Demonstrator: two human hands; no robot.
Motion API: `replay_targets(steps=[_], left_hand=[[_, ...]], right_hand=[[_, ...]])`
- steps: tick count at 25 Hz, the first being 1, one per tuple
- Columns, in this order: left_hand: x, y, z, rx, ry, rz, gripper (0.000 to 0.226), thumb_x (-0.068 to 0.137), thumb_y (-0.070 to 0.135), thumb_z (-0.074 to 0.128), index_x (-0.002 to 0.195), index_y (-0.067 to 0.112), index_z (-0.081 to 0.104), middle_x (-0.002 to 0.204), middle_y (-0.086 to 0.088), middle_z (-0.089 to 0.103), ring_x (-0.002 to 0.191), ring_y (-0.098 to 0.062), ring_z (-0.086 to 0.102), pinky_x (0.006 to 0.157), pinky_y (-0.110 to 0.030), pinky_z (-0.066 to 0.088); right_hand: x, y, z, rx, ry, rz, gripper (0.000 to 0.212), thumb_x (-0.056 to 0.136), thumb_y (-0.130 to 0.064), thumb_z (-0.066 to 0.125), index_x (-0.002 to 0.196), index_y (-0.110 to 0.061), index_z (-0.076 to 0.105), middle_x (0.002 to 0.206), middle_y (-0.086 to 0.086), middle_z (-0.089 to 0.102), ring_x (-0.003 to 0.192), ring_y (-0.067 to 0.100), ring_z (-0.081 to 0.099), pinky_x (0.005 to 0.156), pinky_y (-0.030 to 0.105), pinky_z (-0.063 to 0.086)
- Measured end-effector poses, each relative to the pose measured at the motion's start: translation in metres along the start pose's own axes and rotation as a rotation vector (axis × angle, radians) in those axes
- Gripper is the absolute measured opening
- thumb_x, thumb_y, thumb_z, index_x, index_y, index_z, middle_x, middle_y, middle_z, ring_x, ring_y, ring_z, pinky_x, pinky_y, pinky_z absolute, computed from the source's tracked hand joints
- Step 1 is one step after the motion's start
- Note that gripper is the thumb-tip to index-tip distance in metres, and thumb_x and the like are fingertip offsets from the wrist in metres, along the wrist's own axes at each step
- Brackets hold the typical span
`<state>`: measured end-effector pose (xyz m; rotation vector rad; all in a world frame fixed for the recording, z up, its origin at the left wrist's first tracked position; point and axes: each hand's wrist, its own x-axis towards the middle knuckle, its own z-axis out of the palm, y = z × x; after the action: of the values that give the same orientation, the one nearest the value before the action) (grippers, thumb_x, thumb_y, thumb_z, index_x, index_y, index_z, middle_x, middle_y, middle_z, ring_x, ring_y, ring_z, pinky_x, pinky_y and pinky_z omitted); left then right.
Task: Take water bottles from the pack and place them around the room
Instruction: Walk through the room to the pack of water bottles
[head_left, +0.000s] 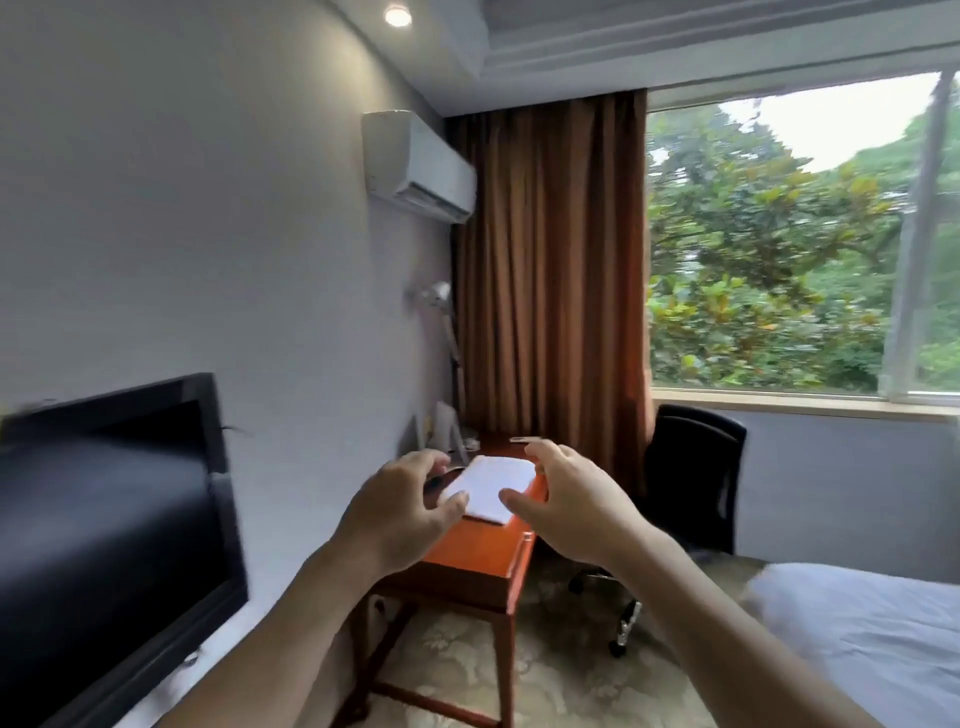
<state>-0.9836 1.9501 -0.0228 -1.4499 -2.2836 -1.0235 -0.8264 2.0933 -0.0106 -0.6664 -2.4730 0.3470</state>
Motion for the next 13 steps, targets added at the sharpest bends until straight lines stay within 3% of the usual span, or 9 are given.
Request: replay_targets(steps=[2,8,13], left_hand=[[-0.02,-0.037,-0.03,0.066,0.044,-0.085,0.053,0.081,0.049,0.064,0.126,0.021,0.061,0.121,0.004,0.066,0.109,-0.017,0.061,0.088,-0.029,0.047],[-0.121,-0.145,-0.169,0.363,0.208,-0.395,0.051,0.088,0.05,0.064,0.132,0.025,0.056,0.129,0.008,0.063,0.115,-0.015,0.058,0.09,-0.029,0.046],[-0.243,-0.185,-0.295,0.589,0.387,-0.627,0.056,0.087,0.053,0.062,0.135,0.025,0.054,0.13,0.01,0.061,0.119,-0.013,0.057,0.094,-0.031,0.049]], right_hand=[[0.024,-0.042,0.036,0.075,-0.038,-0.104,0.06,0.085,-0.057,0.061,0.128,-0.016,0.052,0.126,0.008,0.062,0.118,0.03,0.057,0.094,0.04,0.045],[0.041,-0.225,0.137,0.284,-0.219,-0.45,0.069,0.085,-0.062,0.057,0.139,-0.021,0.045,0.132,0.004,0.06,0.115,0.026,0.058,0.089,0.037,0.046],[0.01,-0.403,0.181,0.496,-0.332,-0.756,0.072,0.085,-0.064,0.058,0.144,-0.024,0.042,0.136,-0.001,0.057,0.118,0.019,0.056,0.087,0.032,0.045]])
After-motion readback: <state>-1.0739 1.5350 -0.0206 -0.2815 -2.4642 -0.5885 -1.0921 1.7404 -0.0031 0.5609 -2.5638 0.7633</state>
